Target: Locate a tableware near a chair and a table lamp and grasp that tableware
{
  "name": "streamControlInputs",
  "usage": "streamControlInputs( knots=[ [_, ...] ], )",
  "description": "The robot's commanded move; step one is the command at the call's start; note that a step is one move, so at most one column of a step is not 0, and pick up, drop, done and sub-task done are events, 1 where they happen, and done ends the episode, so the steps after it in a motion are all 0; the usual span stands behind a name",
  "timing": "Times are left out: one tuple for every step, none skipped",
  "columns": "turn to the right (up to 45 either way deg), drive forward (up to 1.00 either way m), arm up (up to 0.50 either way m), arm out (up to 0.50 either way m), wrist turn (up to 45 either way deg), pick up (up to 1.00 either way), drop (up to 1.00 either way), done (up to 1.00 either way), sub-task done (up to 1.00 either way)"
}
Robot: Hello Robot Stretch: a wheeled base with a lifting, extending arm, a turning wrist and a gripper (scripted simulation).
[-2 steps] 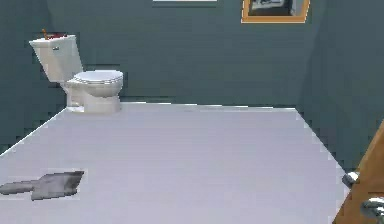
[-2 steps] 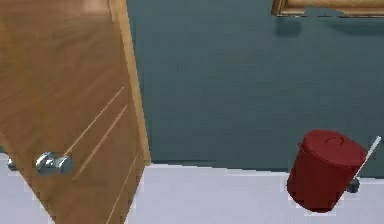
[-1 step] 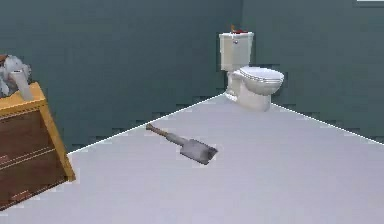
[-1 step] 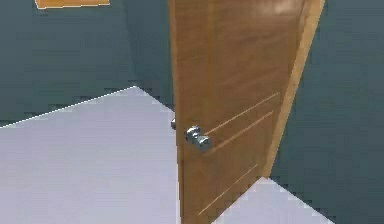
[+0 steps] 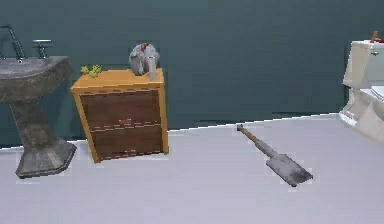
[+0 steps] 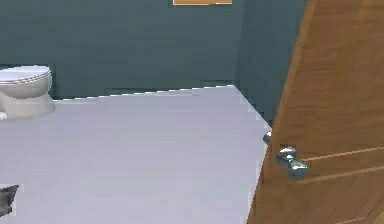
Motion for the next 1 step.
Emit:
streamControlInputs(
  knots=[
    [0.0,0.25,0.00,0.00,0.0,0.00,0.00,0.00,0.00]
  ],
)
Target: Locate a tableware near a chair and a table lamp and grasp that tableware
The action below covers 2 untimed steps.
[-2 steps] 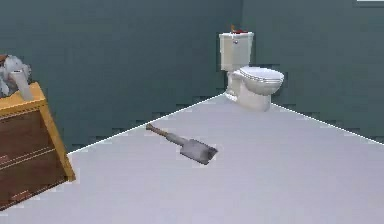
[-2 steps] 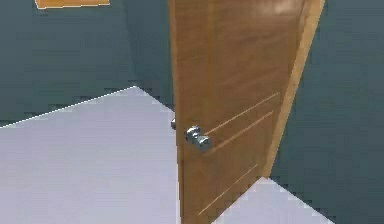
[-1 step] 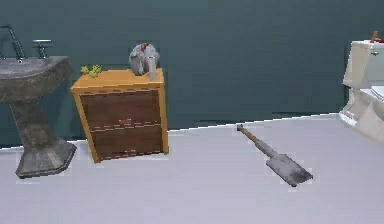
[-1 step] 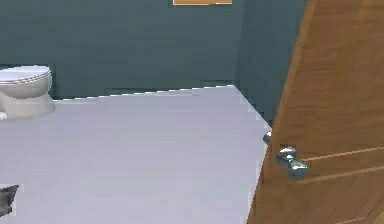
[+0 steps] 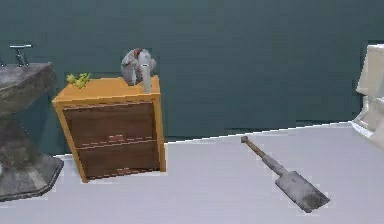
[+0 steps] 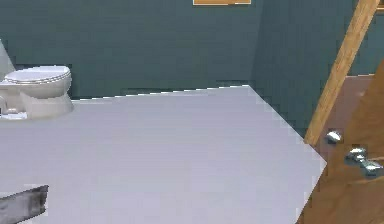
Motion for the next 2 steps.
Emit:
streamControlInputs(
  knots=[
    [45.0,0.00,0.00,0.00,0.0,0.00,0.00,0.00,0.00],
    [33.0,0.00,0.00,0.00,0.0,0.00,0.00,0.00,0.00]
  ],
)
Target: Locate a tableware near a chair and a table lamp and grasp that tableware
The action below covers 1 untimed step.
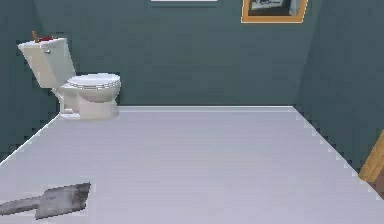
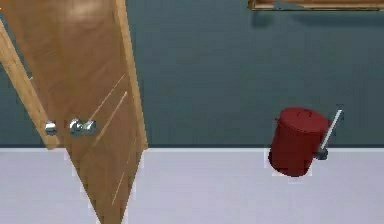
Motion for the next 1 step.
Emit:
streamControlInputs(
  knots=[
    [0.0,0.70,0.00,0.00,0.0,0.00,0.00,0.00,0.00]
  ],
)
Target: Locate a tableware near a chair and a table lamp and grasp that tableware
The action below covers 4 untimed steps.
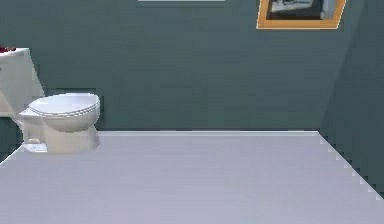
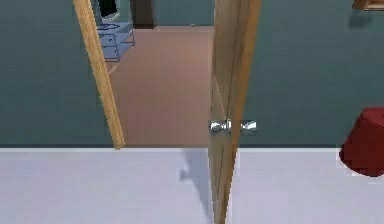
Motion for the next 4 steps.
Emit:
streamControlInputs(
  knots=[
    [45.0,0.00,0.00,0.00,0.0,0.00,0.00,0.00,0.00],
    [21.0,0.00,0.00,0.00,0.0,0.00,0.00,0.00,0.00],
    [0.0,0.30,0.00,0.00,0.0,0.00,0.00,0.00,0.00],
    [18.0,0.00,0.00,0.00,0.0,0.00,0.00,0.00,0.00]
  ],
)
